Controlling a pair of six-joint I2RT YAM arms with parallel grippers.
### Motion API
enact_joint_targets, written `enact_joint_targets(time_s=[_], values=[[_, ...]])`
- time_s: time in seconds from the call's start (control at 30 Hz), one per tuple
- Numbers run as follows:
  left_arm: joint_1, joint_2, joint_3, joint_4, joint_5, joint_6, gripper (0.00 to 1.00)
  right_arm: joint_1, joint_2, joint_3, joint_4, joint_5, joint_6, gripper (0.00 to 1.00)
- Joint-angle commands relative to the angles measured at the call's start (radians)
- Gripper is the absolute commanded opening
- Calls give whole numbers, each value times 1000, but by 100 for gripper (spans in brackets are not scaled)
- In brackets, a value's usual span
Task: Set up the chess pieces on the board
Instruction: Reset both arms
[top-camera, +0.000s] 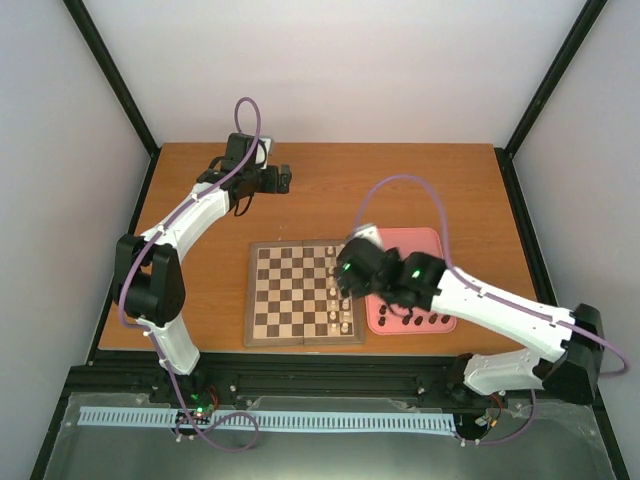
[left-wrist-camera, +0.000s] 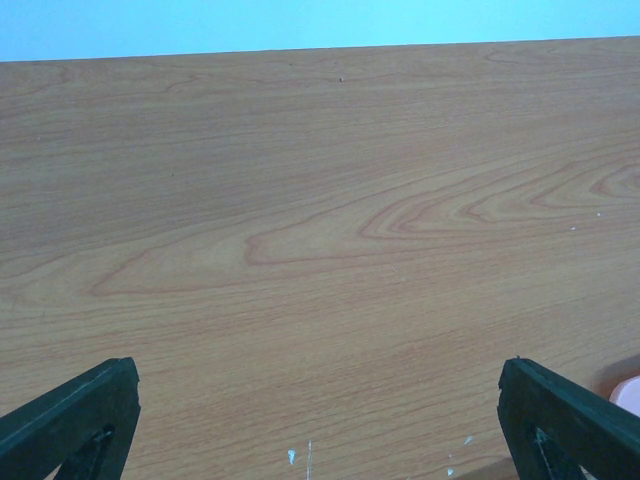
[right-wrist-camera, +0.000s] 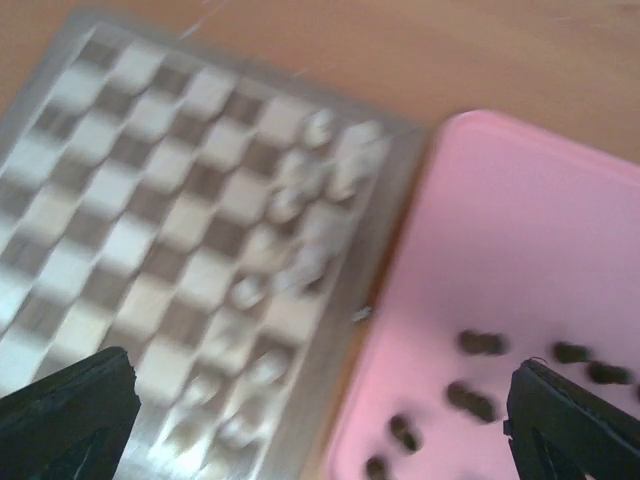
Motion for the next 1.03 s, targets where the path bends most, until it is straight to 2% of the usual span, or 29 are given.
enact_joint_targets(time_s=[0.0, 0.1, 0.27, 0.5, 0.77, 1.0], values=[[8, -19, 38, -2, 15, -11, 100, -249, -88, -83, 99, 45, -80, 100], [7, -19, 40, -4, 19, -9, 100, -404, -112, -93, 179, 34, -132, 100], [7, -21, 38, -7, 28, -12, 100, -517, -63, -71, 289, 27, -215, 100], [7, -33, 34, -6, 25, -18, 100, -539, 42, -9, 334, 47, -232, 100], [5, -44, 31, -8, 17, -20, 100, -574, 36, -33, 376, 102, -230, 100], [5, -42, 31, -10, 13, -21, 100, -609, 32, -53, 372, 82, -206, 100]])
